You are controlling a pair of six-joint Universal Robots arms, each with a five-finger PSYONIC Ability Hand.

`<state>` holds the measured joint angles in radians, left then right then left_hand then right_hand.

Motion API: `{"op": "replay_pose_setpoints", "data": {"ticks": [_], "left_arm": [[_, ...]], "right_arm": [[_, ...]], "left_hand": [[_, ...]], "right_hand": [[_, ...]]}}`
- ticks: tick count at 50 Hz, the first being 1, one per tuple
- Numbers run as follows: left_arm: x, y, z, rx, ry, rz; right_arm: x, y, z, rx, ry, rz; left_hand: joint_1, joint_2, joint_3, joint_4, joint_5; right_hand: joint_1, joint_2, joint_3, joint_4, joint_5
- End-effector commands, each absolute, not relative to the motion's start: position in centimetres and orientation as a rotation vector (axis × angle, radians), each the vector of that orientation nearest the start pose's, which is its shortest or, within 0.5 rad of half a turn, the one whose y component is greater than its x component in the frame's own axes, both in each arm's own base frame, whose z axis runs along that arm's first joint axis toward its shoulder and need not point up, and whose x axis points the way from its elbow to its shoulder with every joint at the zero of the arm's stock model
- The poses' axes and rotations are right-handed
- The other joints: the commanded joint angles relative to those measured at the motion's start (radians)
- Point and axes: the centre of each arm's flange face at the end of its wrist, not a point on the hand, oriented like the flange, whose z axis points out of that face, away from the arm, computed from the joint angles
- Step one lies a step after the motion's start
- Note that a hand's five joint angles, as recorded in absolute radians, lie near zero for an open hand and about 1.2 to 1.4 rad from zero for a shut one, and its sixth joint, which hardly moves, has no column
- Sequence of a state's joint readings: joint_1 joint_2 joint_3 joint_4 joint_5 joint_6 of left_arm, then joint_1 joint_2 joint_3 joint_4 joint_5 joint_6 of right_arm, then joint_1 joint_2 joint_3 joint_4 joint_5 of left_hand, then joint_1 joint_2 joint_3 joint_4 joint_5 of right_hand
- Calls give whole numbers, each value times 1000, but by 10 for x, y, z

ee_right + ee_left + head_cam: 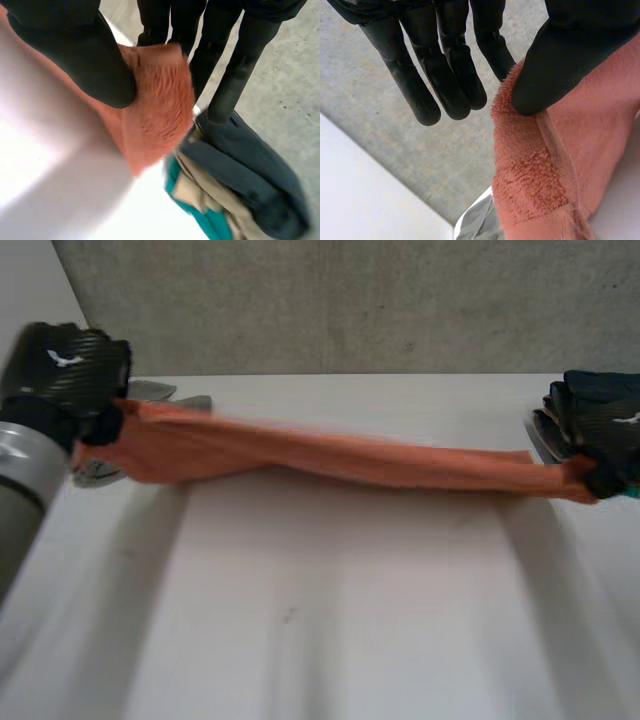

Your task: Fold the laundry.

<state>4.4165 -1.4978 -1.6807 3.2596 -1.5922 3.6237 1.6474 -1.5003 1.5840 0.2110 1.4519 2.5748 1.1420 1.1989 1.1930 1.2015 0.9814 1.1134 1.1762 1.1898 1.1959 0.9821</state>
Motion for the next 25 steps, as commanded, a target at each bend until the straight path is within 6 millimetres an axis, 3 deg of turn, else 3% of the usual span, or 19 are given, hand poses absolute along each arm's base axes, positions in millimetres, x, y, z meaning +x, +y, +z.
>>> {"op": "replay_pose_setpoints", "data": {"ticks": [1,6,10,17,22,24,25], "left_arm": [[-195,-207,310,898,2037,-1976],[-197,-197,283,1042,2115,-1829],[-203,-211,252,1094,2153,-1753],[-224,-252,203,1150,2187,-1696],[-239,-296,197,1145,2087,-1726],[-243,-313,205,1129,2016,-1750],[-248,-330,220,1088,1935,-1798]], "right_arm": [[140,-253,304,-1343,2657,-1800],[142,-248,301,-1405,2643,-1772],[144,-250,278,-1428,2661,-1653],[159,-299,217,-1463,2667,-1590],[170,-330,217,-1434,2643,-1763],[183,-349,223,-1420,2564,-1912],[188,-356,227,-1408,2526,-1984]], "left_hand": [[254,197,203,195,240],[254,197,203,195,240],[254,197,203,195,240],[254,197,203,195,240],[254,197,203,195,240],[254,197,203,195,240],[254,197,203,195,240]], "right_hand": [[283,220,207,200,240],[283,220,207,200,240],[283,220,207,200,240],[283,220,207,200,240],[283,220,207,200,240],[283,220,207,200,240],[283,220,207,200,240]]}}
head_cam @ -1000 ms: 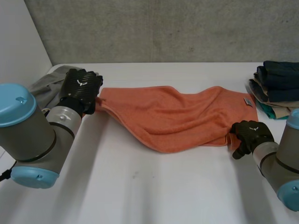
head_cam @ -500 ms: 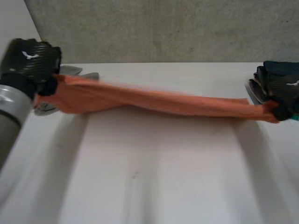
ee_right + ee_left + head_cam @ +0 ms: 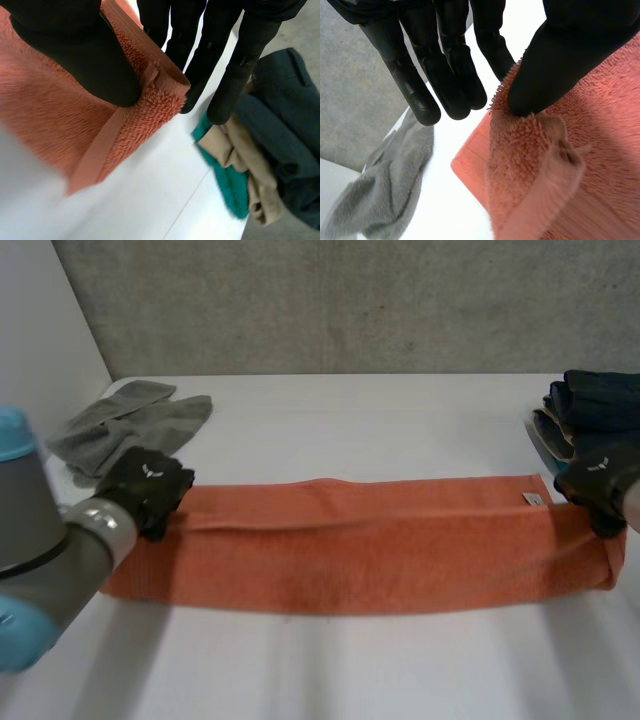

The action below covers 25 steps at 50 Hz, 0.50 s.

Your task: Fold the laundry.

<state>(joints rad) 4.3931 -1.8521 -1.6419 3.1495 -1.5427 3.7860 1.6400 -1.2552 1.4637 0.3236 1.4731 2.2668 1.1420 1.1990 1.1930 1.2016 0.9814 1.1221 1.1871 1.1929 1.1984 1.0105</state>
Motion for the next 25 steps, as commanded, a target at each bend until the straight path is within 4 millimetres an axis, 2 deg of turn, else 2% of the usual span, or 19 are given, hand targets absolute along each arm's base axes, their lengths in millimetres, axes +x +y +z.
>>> {"op": "replay_pose_setpoints", "data": {"ticks": [1,2,3,4,6,7,8,10,11,12,15,18,22,23,25], "left_arm": [[-251,-338,231,1064,1889,-1831],[-256,-344,242,1045,1839,-1871],[-262,-350,255,1020,1780,-1924],[-274,-360,286,962,1656,-2053],[-281,-367,317,894,1530,-2168],[-283,-371,334,846,1460,-2226],[-282,-376,368,736,1325,-2332],[-279,-377,398,638,1209,-2418],[-280,-375,418,569,1124,-2485],[-280,-375,424,547,1095,-2510],[-277,-373,434,494,1047,-2562],[-276,-375,431,482,1076,-2581],[-270,-385,393,527,1256,-2537],[-266,-390,369,556,1348,-2496],[-262,-392,348,578,1427,-2459]], "right_arm": [[192,-364,233,-1393,2483,-2061],[195,-371,241,-1367,2439,-2148],[200,-386,259,-1301,2327,-2337],[202,-393,270,-1256,2262,-2441],[205,-404,295,-1156,2101,-2653],[207,-413,319,-1039,1921,-2851],[207,-416,332,-970,1826,-2944],[208,-418,353,-838,1643,-3089],[208,-418,372,-725,1480,-3198],[209,-417,379,-679,1406,-3239],[210,-416,387,-626,1299,-3274],[212,-416,384,-630,1315,-3255],[218,-416,362,-697,1442,-3153],[218,-417,350,-728,1519,-3100],[220,-417,336,-764,1598,-3034]], "left_hand": [[254,197,203,195,240],[254,197,203,195,240],[254,197,203,195,240],[254,197,203,195,240],[254,197,203,195,240],[254,197,203,195,240],[254,197,203,195,240],[254,197,203,195,240],[254,197,203,195,240],[254,197,203,195,240],[254,197,203,195,240],[254,197,203,195,240],[254,197,203,195,240],[254,197,203,195,240],[254,197,203,195,240]], "right_hand": [[274,209,203,198,211],[274,209,203,198,211],[274,209,203,198,211],[274,209,203,198,211],[274,209,203,198,211],[274,209,203,198,211],[274,209,203,198,211],[274,209,203,198,211],[274,209,203,198,211],[274,209,203,198,211],[274,209,203,198,211],[274,209,203,198,211],[274,209,203,198,211],[274,209,203,198,211],[274,209,203,198,211]]}}
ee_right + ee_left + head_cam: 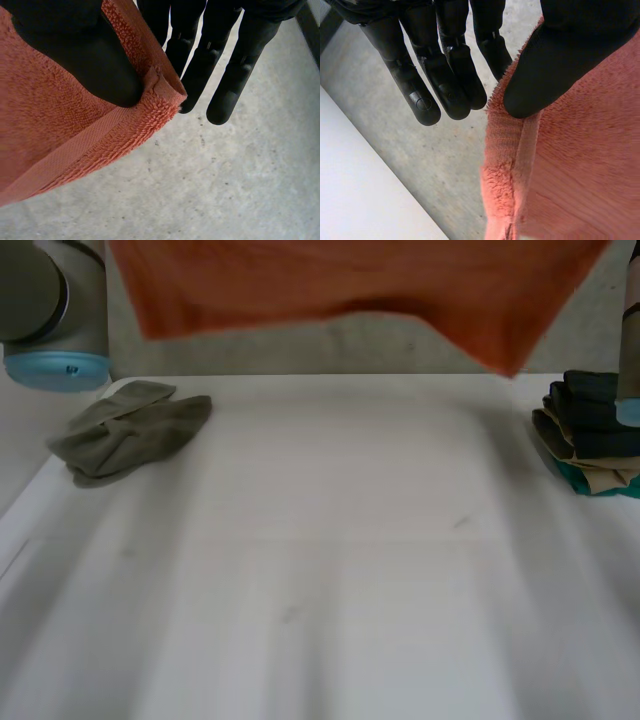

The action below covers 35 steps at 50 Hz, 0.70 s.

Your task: Fold the laundry.

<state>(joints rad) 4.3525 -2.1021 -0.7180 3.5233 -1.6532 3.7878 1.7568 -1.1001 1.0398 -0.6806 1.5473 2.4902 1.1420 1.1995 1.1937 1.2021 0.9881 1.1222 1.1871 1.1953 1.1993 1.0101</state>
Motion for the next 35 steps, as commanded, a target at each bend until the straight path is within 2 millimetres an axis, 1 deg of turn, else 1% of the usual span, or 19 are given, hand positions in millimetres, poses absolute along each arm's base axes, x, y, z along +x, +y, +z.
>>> {"op": "replay_pose_setpoints", "data": {"ticks": [1,2,4,5,6,8,9,13,14,17,20,22,24,25,28,29,32,33,35], "left_arm": [[-261,-391,338,589,1466,-2440],[-258,-391,320,608,1525,-2404],[-258,-388,302,631,1577,-2372],[-257,-388,292,641,1602,-2355],[-257,-386,274,661,1635,-2328],[-255,-384,258,673,1660,-2305],[-254,-383,251,678,1670,-2293],[-254,-377,212,737,1740,-2243],[-254,-373,193,778,1789,-2205],[-255,-365,167,845,1855,-2145],[-252,-351,149,893,1927,-2076],[-247,-334,139,935,1989,-1998],[-242,-320,142,963,2011,-1951],[-235,-303,145,1000,2036,-1888],[-224,-277,146,1065,2079,-1771],[-217,-258,147,1113,2105,-1692],[-207,-227,151,1190,2136,-1573],[-201,-206,152,1246,2155,-1492],[-195,-186,153,1301,2176,-1415]], "right_arm": [[220,-417,321,-797,1674,-2969],[221,-417,313,-816,1711,-2934],[222,-417,293,-866,1783,-2853],[225,-416,274,-923,1846,-2766],[226,-416,263,-952,1879,-2718],[229,-413,242,-1009,1937,-2623],[231,-411,220,-1054,1999,-2532],[231,-405,177,-1121,2151,-2337],[230,-403,172,-1129,2173,-2306],[224,-395,158,-1153,2271,-2178],[221,-382,152,-1176,2342,-2063],[216,-365,152,-1207,2415,-1936],[212,-351,155,-1239,2454,-1843],[207,-337,159,-1268,2495,-1759],[194,-318,163,-1331,2569,-1635],[183,-306,166,-1382,2614,-1555],[169,-284,173,-1477,2671,-1448],[161,-269,177,-1552,2691,-1375],[153,-255,178,-1628,2708,-1297]], "left_hand": [[254,197,203,194,234],[254,197,203,194,234],[254,197,203,194,234],[254,197,203,194,234],[254,197,203,194,234],[254,197,203,194,234],[254,197,203,194,234],[254,197,203,194,234],[254,197,203,194,234],[254,197,203,194,234],[254,197,203,194,234],[254,197,203,194,234],[254,197,203,194,234],[254,197,203,194,234],[254,197,203,194,234],[254,197,203,194,234],[254,197,203,194,234],[254,197,203,194,234],[254,197,203,194,234]], "right_hand": [[274,209,201,197,212],[274,209,201,197,212],[274,209,201,197,212],[274,209,201,197,212],[274,209,201,197,212],[274,209,201,197,212],[274,209,201,197,212],[274,209,201,197,212],[274,209,201,197,212],[274,209,201,197,212],[274,209,201,197,212],[274,209,201,197,212],[274,209,201,197,212],[274,209,201,197,212],[274,209,201,197,212],[274,209,201,197,212],[274,209,201,197,212],[274,209,201,197,212],[274,209,201,197,212]]}}
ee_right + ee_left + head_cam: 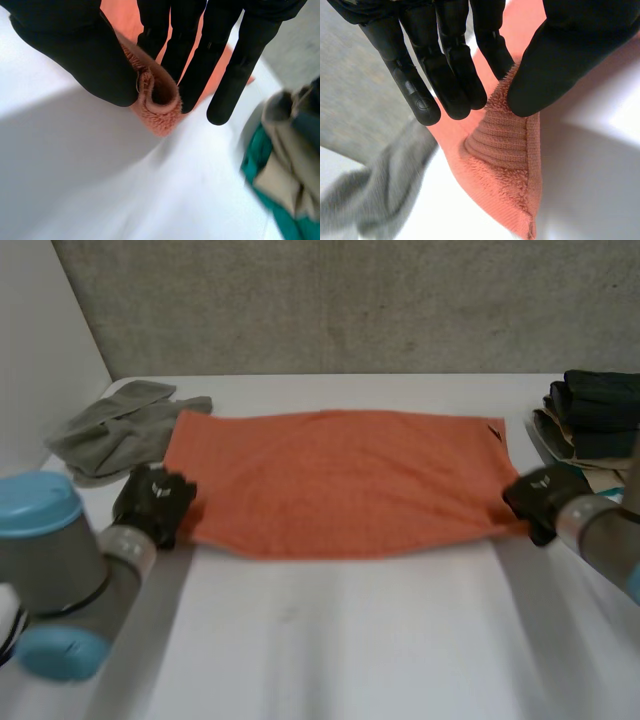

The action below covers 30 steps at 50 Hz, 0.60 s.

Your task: Fold the laundry.

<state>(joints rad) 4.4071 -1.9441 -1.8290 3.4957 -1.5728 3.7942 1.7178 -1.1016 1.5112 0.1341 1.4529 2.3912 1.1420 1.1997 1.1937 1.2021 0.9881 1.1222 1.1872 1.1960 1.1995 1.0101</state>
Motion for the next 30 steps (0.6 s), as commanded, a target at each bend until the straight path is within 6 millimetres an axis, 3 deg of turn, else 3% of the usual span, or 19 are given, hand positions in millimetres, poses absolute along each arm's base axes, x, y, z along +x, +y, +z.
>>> {"op": "replay_pose_setpoints", "data": {"ticks": [1,2,5,8,11,14,21,30], "left_arm": [[-193,-176,153,1331,2183,-1378],[-190,-163,156,1367,2195,-1336],[-188,-153,163,1387,2194,-1320],[-193,-166,175,1360,2134,-1406],[-204,-193,182,1321,2084,-1495],[-217,-223,181,1295,2026,-1573],[-257,-292,158,1262,1917,-1705],[-281,-364,143,1065,1821,-1741]], "right_arm": [[148,-249,179,-1663,2717,-1259],[140,-241,179,-1720,2732,-1199],[132,-233,178,-1784,2733,-1131],[130,-238,180,-1790,2734,-1172],[131,-259,182,-1703,2747,-1334],[141,-293,170,-1596,2723,-1514],[160,-340,152,-1548,2651,-1800],[183,-399,136,-1516,2498,-2176]], "left_hand": [[254,197,203,194,234],[254,197,203,194,234],[254,197,203,194,234],[254,197,203,194,234],[254,197,203,194,234],[254,197,203,194,234],[254,197,203,194,234],[254,197,203,194,234]], "right_hand": [[274,209,200,197,212],[274,209,200,197,212],[274,209,200,197,212],[274,209,200,197,212],[274,209,200,197,212],[274,209,200,197,212],[274,209,200,197,212],[274,209,200,197,212]]}}
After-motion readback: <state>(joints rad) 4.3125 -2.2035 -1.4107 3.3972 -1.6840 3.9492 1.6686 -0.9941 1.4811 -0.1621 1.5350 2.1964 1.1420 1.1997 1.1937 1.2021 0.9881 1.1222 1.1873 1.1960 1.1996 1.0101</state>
